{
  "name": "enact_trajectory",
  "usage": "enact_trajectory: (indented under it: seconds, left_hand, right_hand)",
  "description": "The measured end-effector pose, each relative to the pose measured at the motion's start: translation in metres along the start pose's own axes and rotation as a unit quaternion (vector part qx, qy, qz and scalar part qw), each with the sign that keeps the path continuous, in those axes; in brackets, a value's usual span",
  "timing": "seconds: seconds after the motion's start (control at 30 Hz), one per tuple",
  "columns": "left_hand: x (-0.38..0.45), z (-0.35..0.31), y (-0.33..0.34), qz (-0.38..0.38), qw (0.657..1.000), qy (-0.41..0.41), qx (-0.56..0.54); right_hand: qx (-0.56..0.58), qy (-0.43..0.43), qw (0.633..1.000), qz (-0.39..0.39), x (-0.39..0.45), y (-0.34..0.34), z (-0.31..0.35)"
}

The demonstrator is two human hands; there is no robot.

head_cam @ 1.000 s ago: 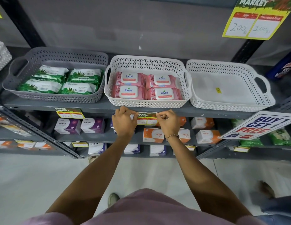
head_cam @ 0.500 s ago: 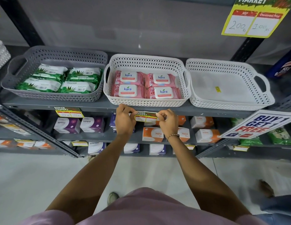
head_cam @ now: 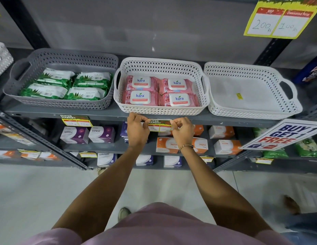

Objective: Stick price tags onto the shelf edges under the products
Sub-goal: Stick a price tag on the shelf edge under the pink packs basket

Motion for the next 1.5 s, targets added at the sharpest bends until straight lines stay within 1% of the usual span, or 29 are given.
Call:
enact_trajectory:
  seconds: [0.17, 0.37, 0.5, 0.77, 0.9, 1.03, 1.1, 1.2, 1.3, 1.43, 1.5]
  left_hand:
    - [0.001, 0.001, 0.003, 0.007, 1.0, 0.008, 0.014]
    - [-0.001, 0.002, 0.001, 0.005, 0.999, 0.039, 0.014]
    - [-0.002, 0.003, 0.002, 0.012, 0.998, 0.049, 0.028]
    - [-0.002, -0.002, 0.002, 0.008, 0.999, 0.034, 0.035]
    - [-0.002, -0.005, 0.003, 0.004, 0.999, 0.035, 0.042]
    - [-0.004, -0.008, 0.003, 0.003, 0.998, 0.028, 0.048]
    - [-0.004, -0.01, 0.002, 0.001, 0.998, 0.031, 0.051]
    - [-0.003, -0.012, -0.002, -0.01, 0.999, 0.011, 0.029]
    - [-0.001, -0.013, -0.006, 0.0, 0.999, 0.009, 0.03]
    - [0.001, -0.014, -0.007, 0.027, 0.999, 0.013, 0.045]
    - [0.001, -0.017, -0.005, 0.026, 0.997, 0.02, 0.069]
  right_hand:
    - [-0.004, -0.034, 0.999, 0.004, -0.001, -0.001, -0.002]
    - [-0.004, -0.05, 0.999, -0.008, -0.002, 0.0, -0.003]
    - [-0.01, -0.057, 0.998, -0.003, -0.001, 0.002, -0.004]
    - [-0.027, -0.053, 0.998, -0.015, -0.001, 0.003, -0.001]
    - [-0.023, -0.041, 0.999, -0.018, -0.002, 0.003, 0.0]
    - [-0.035, -0.041, 0.998, -0.035, -0.004, 0.005, 0.003]
    - [-0.034, -0.028, 0.998, -0.049, -0.006, 0.005, 0.004]
    - [-0.007, -0.018, 0.999, -0.029, -0.003, 0.002, 0.001]
    - [-0.004, -0.02, 1.0, -0.014, -0.002, 0.0, 0.001]
    - [-0.029, 0.011, 0.999, -0.029, -0.005, 0.005, 0.01]
    - [-0.026, 0.021, 0.999, -0.026, -0.008, 0.009, 0.011]
Point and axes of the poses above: each hand's wrist, its own x-axis towards the middle knuckle, its own y-axis out of the palm, z = x × y, the point moved 3 cm from there along x, towards the middle knuckle, and after that the axes turned 7 degrees about -x, right-handed, at the moved point
